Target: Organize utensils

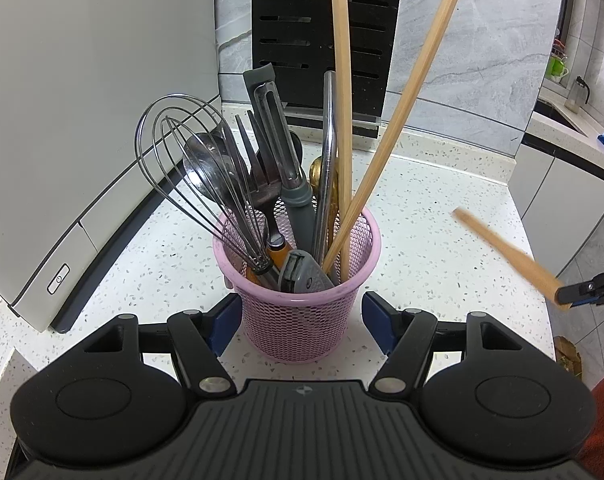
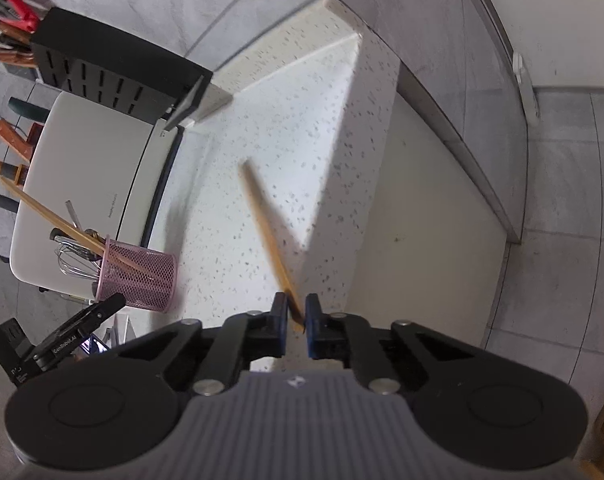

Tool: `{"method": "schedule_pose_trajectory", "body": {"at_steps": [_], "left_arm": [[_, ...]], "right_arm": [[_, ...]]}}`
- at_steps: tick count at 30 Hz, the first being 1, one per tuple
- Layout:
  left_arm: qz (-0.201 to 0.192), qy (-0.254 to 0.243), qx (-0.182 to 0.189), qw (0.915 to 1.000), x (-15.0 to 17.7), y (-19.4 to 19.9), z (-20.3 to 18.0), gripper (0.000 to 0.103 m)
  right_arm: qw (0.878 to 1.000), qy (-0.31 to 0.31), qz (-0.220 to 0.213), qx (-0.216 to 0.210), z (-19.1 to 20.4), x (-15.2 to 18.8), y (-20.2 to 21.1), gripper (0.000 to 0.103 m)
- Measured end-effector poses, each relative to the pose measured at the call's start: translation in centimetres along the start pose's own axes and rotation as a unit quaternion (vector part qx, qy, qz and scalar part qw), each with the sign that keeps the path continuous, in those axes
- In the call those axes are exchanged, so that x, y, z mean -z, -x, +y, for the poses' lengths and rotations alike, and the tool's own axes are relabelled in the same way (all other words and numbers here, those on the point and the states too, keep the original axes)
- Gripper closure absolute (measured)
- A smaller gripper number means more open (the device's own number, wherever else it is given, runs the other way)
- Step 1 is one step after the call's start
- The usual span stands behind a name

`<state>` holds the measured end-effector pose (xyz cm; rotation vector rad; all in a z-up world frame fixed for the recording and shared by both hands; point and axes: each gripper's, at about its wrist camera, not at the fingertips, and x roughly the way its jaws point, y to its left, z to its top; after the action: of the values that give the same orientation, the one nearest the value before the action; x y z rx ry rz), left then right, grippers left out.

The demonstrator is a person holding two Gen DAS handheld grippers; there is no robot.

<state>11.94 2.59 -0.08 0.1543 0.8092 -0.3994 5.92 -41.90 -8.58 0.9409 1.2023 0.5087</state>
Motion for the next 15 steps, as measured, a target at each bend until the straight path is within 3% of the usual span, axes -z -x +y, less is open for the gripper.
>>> {"method": "schedule_pose_trajectory", "body": {"at_steps": [8, 15], "left_arm": [[0.000, 0.003, 0.001, 1.0000, 0.0, 0.0, 0.0, 0.025], [-0.005, 0.005, 0.005, 1.0000, 0.0, 0.4, 0.2, 0.025]], "right_arm": [[0.995, 0.094, -0.012, 0.016, 5.1, -0.8, 1.8, 0.103], [0.976, 0.217, 0.008, 0.020, 12.4, -0.6, 1.7, 0.103]]}}
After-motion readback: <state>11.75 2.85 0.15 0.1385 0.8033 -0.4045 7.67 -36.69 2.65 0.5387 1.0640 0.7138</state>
